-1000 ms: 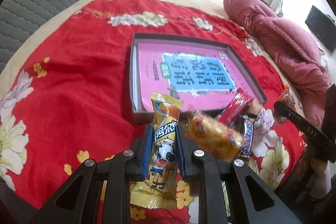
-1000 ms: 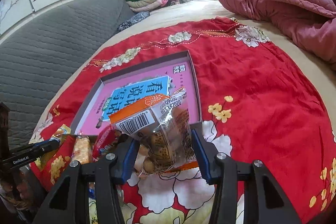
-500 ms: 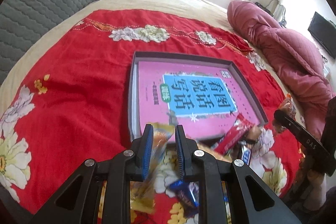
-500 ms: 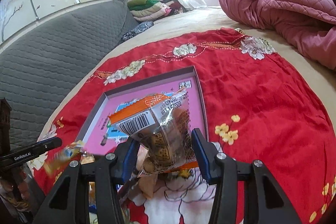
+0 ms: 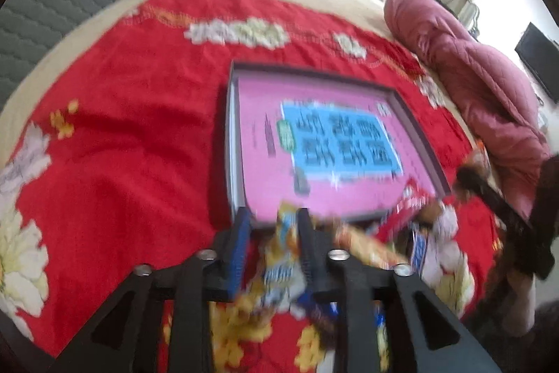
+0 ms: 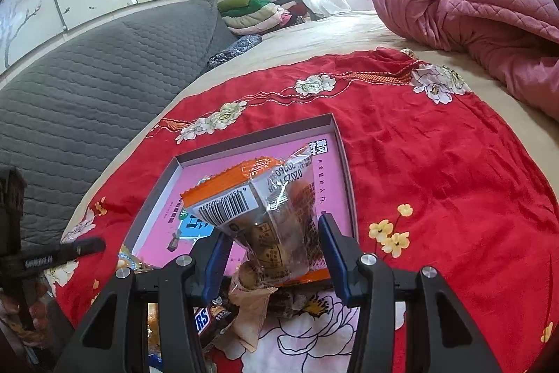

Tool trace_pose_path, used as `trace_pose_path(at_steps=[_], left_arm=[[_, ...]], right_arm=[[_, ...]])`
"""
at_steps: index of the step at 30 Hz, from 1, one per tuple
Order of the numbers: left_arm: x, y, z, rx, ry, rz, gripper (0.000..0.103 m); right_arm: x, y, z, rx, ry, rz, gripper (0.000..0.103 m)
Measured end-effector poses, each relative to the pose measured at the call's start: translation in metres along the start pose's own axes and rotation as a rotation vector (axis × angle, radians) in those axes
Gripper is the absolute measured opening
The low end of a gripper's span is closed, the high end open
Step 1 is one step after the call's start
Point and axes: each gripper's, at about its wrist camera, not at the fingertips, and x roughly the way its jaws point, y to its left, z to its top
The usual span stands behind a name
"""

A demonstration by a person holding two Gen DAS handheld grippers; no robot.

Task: Organize snacks
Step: 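Lift the cookie bag and wafer bar and carry both over the tray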

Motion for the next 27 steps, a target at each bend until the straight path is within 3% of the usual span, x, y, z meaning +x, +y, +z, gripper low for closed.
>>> trace_pose_path(at_steps=[2, 4, 15, 17, 22, 27], left_arm=[[0.000, 0.001, -0.010, 0.015, 0.020, -0.027, 0.047], [0.003, -0.002, -0.017, 0.028, 0.040, -0.044, 0.050], [0.037, -0.005, -0.035, 0.056, 0.128, 0.025, 0.050], [0.043, -0.003, -0.037, 0.059, 0.144, 0.048, 0.032], [0.045, -0.001, -0.037, 0.048, 0.144, 0.046, 0.025], [0.025, -0.005, -0.028, 0.057, 0.079, 0.028, 0.019]], right_arm=[[0.001, -0.001, 0.000, 0.003, 0.002, 0.007, 0.050], [0.002, -0.001, 0.000, 0.001, 0.003, 0.005, 0.050], [0.007, -0.002, 0.001, -0.002, 0.009, -0.008, 0.050], [0.008, -0.002, 0.002, -0.005, 0.010, -0.007, 0.050], [0.011, -0.001, 0.002, -0.010, 0.011, -0.004, 0.050], [0.011, 0.001, 0.004, -0.017, 0.003, -0.002, 0.050]])
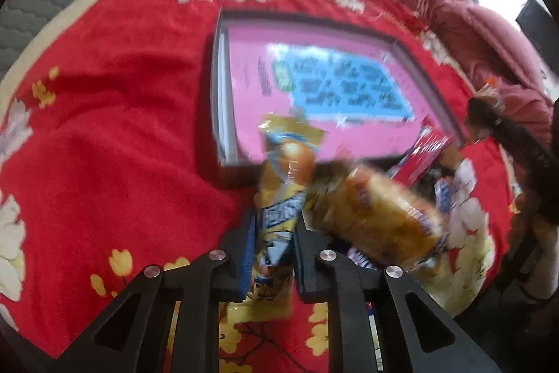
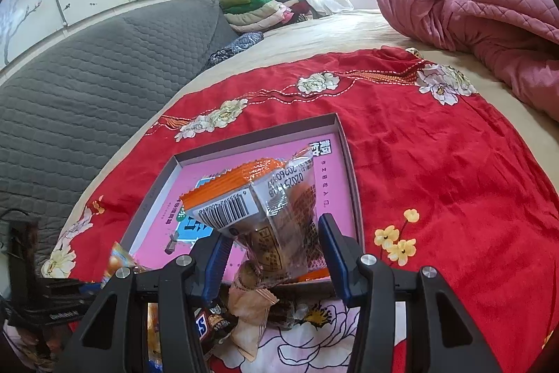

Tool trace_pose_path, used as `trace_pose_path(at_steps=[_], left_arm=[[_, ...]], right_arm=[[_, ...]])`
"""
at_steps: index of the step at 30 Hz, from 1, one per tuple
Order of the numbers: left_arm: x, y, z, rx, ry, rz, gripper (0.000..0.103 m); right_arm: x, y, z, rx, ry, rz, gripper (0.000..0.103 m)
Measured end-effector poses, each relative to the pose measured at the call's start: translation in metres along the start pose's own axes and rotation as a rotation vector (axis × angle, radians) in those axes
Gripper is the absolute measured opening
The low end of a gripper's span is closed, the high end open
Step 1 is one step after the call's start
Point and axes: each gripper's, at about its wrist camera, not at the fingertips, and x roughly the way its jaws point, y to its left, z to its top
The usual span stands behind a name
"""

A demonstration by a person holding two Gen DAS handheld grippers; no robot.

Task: Organize snacks
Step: 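Lift the cookie bag and wafer bar and carry both over the tray, then lower the cookie bag into the tray while the left tool drops the wafer bar onto the book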

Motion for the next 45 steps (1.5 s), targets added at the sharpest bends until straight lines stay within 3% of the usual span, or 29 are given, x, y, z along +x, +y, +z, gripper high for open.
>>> trace_pose_path(at_steps=[11, 22, 33, 45], left_arm=[[-0.012, -0.004, 0.042, -0.035, -0.094, -0.025, 0.019], [0.023, -0.013, 0.077, -0.059, -0.110, 0.009, 0.019], [0.042, -0.021, 0.082, -0.047, -0.090, 0.016, 0.019], [0.053, -0.020, 0.080, -0.054, -0.061, 0.012, 0.019]], right_arm=[[0.008, 0.003, 0.006, -0.013, -0.007, 0.006, 0.050], [0.026, -0.011, 0.006, 0.035, 0.055, -0.025, 0.050], [0.048, -0.013, -0.007, 0.009, 0.164, -0.075, 0.050], [0.052, -0.007, -0.008, -0.029, 0.170, -0.107, 0.050]])
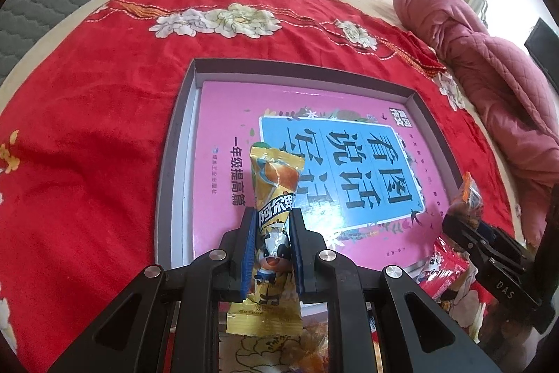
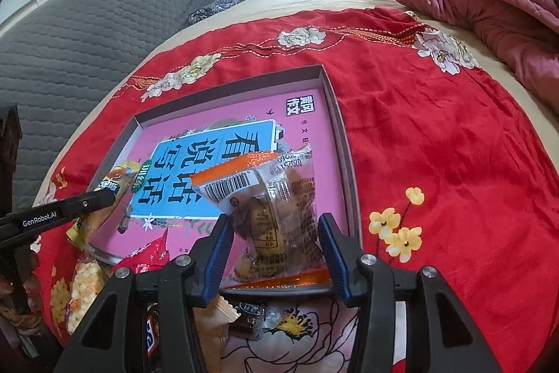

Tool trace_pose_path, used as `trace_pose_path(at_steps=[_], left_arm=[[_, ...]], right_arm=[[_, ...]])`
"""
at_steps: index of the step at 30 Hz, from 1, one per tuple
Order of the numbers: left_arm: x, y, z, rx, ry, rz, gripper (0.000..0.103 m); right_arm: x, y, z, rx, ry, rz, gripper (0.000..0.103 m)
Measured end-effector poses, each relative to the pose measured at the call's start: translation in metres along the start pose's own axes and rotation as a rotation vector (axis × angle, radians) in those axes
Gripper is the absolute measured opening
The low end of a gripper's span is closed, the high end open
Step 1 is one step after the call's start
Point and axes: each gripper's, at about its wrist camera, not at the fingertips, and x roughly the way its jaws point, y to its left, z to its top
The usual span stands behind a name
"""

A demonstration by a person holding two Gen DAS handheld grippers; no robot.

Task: Organize snacks
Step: 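Lower the cookie bag into the tray while the left tool drops the wafer bar onto the book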

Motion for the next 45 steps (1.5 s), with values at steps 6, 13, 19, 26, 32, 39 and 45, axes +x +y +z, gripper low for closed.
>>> trace_pose_path(at_steps=[6, 13, 19, 26, 32, 39, 45], left_arm=[[0.004, -0.002, -0.001, 0.003, 0.013, -0.006, 0.019], [0.005, -0.002, -0.002, 0.008, 0.022, -0.012, 0.019], [0.004, -0.002, -0.003, 0.010, 0.023, -0.014, 0.028], [0.002, 0.001, -0.004, -0.002, 0.025, -0.016, 0.038], [-0.001, 0.006, -0.004, 0.019, 0.011, 0.037, 0.039], [0.003, 0.010, 0.001, 0.064, -0.010, 0.110, 0.039], [0.008, 0.015, 0.011, 0.058, -0.019, 0.130, 0.039]], right_arm=[[0.002, 0.006, -0.001, -0.044, 0.005, -0.036, 0.050], [0.002, 0.009, -0.001, -0.064, 0.006, -0.049, 0.050], [0.002, 0.007, 0.000, -0.050, 0.005, -0.038, 0.050], [0.000, 0.004, 0.001, -0.035, -0.002, -0.027, 0.051], [-0.002, 0.003, 0.002, -0.028, -0.007, -0.019, 0.052], [-0.003, 0.002, 0.003, -0.016, -0.007, -0.009, 0.052], [-0.004, 0.001, 0.004, -0.013, -0.016, -0.011, 0.053]])
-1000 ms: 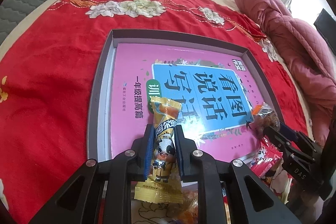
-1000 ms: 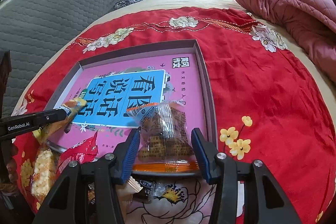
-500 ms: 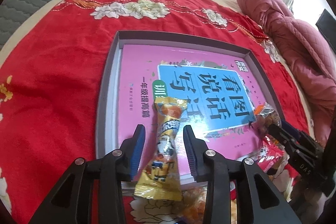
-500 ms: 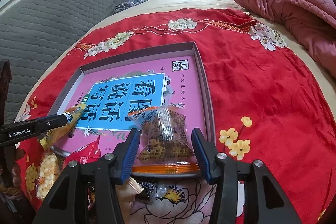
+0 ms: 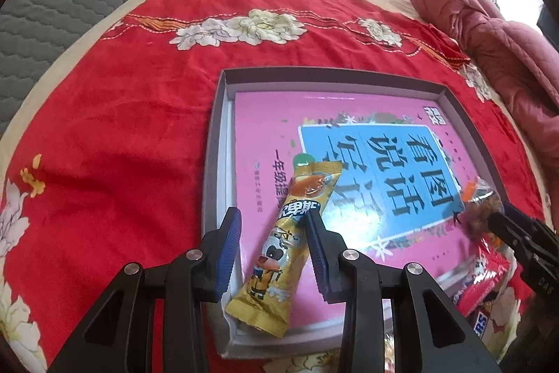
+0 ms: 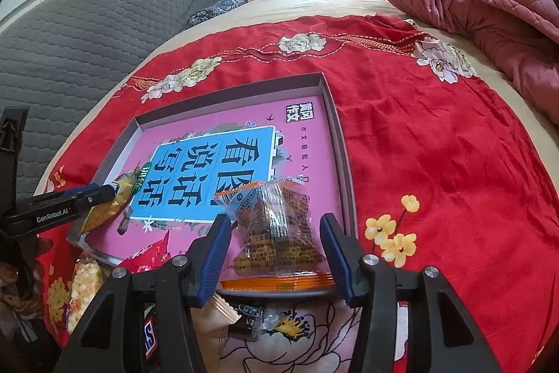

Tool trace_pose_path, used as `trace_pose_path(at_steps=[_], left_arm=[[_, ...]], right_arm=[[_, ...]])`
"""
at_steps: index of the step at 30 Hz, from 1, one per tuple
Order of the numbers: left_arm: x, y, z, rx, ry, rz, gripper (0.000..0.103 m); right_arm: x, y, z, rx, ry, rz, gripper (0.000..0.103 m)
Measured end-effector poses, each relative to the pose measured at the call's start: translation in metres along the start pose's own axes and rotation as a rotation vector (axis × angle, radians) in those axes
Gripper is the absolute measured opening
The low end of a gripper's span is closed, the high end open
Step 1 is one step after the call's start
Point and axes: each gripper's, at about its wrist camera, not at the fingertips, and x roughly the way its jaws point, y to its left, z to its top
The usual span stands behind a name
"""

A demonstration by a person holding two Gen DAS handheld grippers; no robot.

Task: Organize snacks
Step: 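Lower the cookie bag into the tray while the left tool drops the wafer bar onto the book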

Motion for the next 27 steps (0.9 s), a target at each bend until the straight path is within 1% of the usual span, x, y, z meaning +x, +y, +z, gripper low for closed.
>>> trace_pose_path(at_steps=[2, 8, 9, 11, 18, 20, 27], left_arm=[[0.001, 0.001, 0.002, -0.007, -0.001, 0.003, 0.039], [-0.004, 0.006, 0.004, -0.045, -0.004, -0.033, 0.039], [-0.005, 0.007, 0.004, -0.054, -0.002, -0.043, 0.040], [-0.007, 0.008, 0.004, -0.070, 0.002, -0.054, 0.049], [-0.023, 0.009, 0.004, -0.097, -0.004, -0.092, 0.052], [-0.030, 0.009, 0.004, -0.102, -0.010, -0.105, 0.057], [-0.047, 0.007, 0.000, -0.106, -0.021, -0.132, 0.058]], right_arm=[[0.000, 0.000, 0.000, 0.001, -0.002, -0.001, 0.053], [-0.003, -0.002, 0.002, 0.010, -0.015, 0.005, 0.055], [-0.004, -0.002, 0.002, 0.011, -0.017, 0.008, 0.055], [-0.005, -0.002, 0.003, 0.009, -0.023, 0.010, 0.055], [-0.011, -0.001, 0.006, 0.009, -0.050, 0.023, 0.060], [-0.014, -0.001, 0.006, 0.013, -0.061, 0.028, 0.061], [-0.028, -0.002, 0.010, 0.018, -0.125, 0.051, 0.066]])
